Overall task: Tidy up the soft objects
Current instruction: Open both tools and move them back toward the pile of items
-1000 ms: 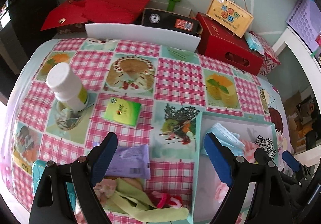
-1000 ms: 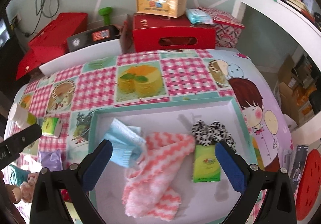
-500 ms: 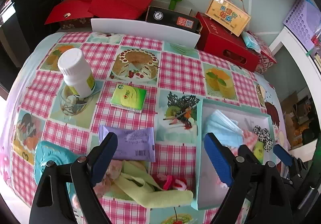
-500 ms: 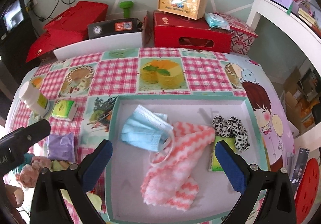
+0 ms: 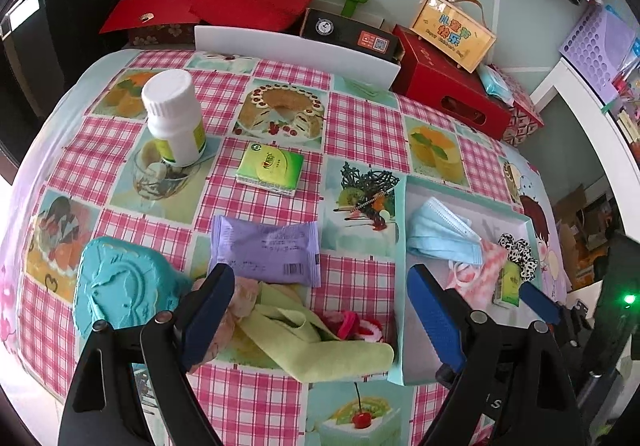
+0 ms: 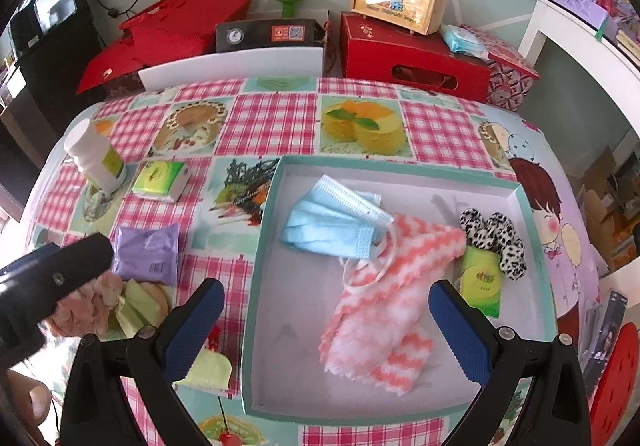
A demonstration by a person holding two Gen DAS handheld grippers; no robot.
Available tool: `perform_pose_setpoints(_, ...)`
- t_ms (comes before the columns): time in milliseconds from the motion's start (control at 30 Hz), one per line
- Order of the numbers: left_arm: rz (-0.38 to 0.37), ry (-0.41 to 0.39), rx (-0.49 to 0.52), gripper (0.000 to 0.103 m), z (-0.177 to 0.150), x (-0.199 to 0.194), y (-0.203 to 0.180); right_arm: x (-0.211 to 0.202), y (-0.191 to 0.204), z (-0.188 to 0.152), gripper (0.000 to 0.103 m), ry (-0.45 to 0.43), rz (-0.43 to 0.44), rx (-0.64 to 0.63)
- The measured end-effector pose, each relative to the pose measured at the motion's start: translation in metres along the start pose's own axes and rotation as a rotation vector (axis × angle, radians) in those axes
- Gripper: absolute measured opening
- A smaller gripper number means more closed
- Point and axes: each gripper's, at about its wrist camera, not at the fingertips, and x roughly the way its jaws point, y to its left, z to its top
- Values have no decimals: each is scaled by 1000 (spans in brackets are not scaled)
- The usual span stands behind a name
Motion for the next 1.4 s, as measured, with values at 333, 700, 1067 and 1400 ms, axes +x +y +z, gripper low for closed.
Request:
perform_pose_setpoints(333,-9,9,-29,88,-23,-4,8,-2,4,-20,103,8,42,-15)
perform_pose_setpoints(700,-1,22,-16,88,-49,-7,8,2,-7,-41,103,33,51,19)
perform_pose_setpoints(1067,37,50,-32,88,-61,4,13,4,-25,-42,103,24,58,80)
perform_pose_setpoints(1400,68,75,-30,88,-67,16,11,9,-37,-42,103,32,58,123)
